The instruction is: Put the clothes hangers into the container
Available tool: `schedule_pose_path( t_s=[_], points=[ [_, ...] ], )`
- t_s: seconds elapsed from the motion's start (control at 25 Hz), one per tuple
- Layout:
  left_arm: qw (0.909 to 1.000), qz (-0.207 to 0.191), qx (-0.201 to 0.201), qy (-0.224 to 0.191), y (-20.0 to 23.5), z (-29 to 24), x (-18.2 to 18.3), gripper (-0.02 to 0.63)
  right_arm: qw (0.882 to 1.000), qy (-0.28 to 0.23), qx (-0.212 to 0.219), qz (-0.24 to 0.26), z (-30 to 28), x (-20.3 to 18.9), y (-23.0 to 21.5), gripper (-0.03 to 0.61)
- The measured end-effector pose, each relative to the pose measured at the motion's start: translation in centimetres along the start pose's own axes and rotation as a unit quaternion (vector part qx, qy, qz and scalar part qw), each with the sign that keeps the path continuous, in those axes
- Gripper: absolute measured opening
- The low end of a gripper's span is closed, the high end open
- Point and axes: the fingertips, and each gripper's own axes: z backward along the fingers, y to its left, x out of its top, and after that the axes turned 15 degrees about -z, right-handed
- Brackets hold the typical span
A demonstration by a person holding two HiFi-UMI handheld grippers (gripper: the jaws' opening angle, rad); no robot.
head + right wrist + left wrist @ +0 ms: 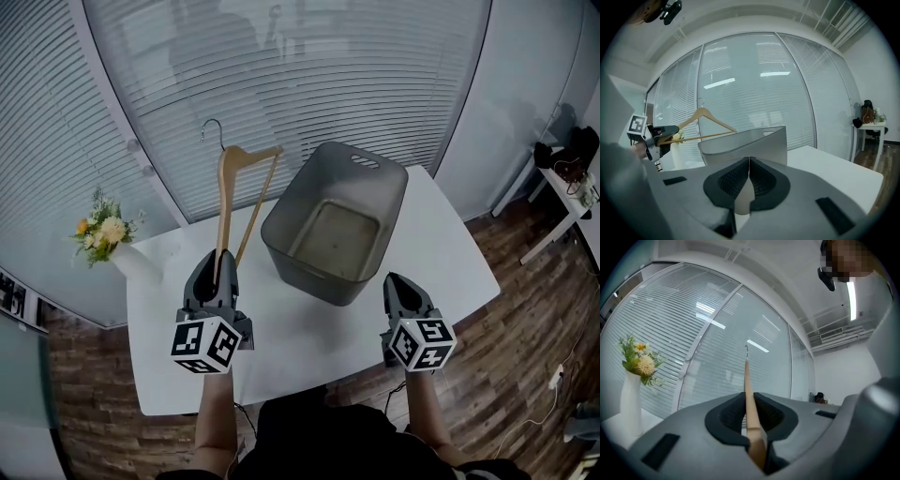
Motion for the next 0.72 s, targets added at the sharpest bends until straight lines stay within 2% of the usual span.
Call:
schedule_pose_path(
  t_s=[0.36, 0.72],
  points=[
    [0.9986, -0.017, -0.047, -0.014, -3.5, -1.8, 2.1, 0.057, 1.000, -0.010, 0.000, 0.000, 0.2, 1.2, -0.9, 0.029],
    [0.9933, -0.060, -0.098, 0.017, -6.3, -3.7, 2.2, 0.057, 1.000, -0.008, 0.001, -0.003, 0.0, 1.4, -1.6, 0.029]
  ],
)
